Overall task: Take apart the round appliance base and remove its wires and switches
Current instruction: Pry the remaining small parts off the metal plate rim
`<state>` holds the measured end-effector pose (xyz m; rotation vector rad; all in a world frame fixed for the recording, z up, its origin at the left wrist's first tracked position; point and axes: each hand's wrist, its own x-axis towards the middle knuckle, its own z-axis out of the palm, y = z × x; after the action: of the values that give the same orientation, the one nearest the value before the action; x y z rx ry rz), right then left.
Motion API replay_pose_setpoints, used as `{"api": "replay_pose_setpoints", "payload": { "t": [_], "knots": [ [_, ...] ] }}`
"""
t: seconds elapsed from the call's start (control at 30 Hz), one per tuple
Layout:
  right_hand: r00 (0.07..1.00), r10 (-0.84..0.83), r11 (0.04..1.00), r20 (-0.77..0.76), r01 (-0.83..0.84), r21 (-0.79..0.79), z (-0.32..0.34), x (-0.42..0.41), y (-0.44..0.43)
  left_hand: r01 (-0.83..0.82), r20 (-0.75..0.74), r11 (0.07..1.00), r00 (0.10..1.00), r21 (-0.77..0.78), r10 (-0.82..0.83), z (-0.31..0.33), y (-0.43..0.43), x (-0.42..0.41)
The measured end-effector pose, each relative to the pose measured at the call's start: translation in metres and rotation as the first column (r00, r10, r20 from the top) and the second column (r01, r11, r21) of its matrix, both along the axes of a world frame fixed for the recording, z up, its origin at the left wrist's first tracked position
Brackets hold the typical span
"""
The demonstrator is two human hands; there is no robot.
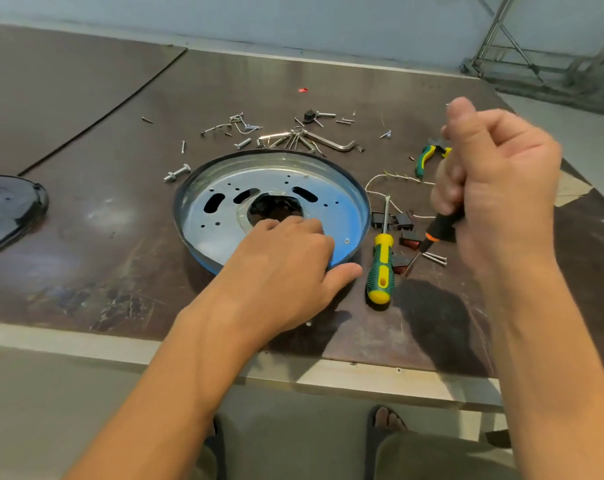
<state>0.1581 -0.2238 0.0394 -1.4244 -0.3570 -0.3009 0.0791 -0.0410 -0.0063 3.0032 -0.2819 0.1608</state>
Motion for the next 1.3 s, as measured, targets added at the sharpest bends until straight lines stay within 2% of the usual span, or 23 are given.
{"api": "replay_pose_setpoints", "payload": {
  "t": [0.1,0.23,0.43,0.57,0.7,0.87,1.07,1.3],
  "knots": [
    [1.0,-0.012,0.982,-0.021,0.015,0.189,0.002,0.005,0.003,-0.039,-0.018,0.998,0.999,-0.046,0.038,0.001,-0.009,0.014],
    [0.992,0.074,0.959,0.106,-0.1,0.267,0.003,0.01,0.012,-0.036,-0.03,0.988,0.999,-0.147,0.032,-0.006,-0.009,0.016],
    [0.989,0.098,0.986,0.108,-0.111,0.123,-0.002,0.015,0.026,-0.024,-0.043,0.989,0.999,-0.145,0.018,-0.007,-0.005,0.014],
    [0.988,0.099,0.994,0.119,-0.095,-0.046,-0.011,0.016,0.035,-0.015,-0.052,0.992,0.999,-0.121,0.008,-0.007,-0.005,0.014],
    [0.981,0.099,0.979,0.169,-0.065,-0.195,-0.013,0.016,0.038,0.003,-0.044,0.995,0.999,-0.1,-0.007,-0.007,-0.006,0.015],
    [0.959,0.212,0.925,0.186,-0.136,-0.354,-0.019,0.017,0.037,0.008,-0.015,0.999,1.0,-0.046,-0.008,-0.009,-0.009,0.016],
    [0.947,0.225,0.925,0.23,-0.134,-0.355,-0.02,0.023,0.035,-0.003,-0.038,1.0,0.999,-0.003,0.003,-0.007,-0.011,0.015],
    [0.956,0.229,0.941,0.184,-0.168,-0.294,-0.019,0.03,0.026,-0.071,-0.059,0.993,0.995,0.091,0.077,0.006,-0.02,0.012]
  ]
}}
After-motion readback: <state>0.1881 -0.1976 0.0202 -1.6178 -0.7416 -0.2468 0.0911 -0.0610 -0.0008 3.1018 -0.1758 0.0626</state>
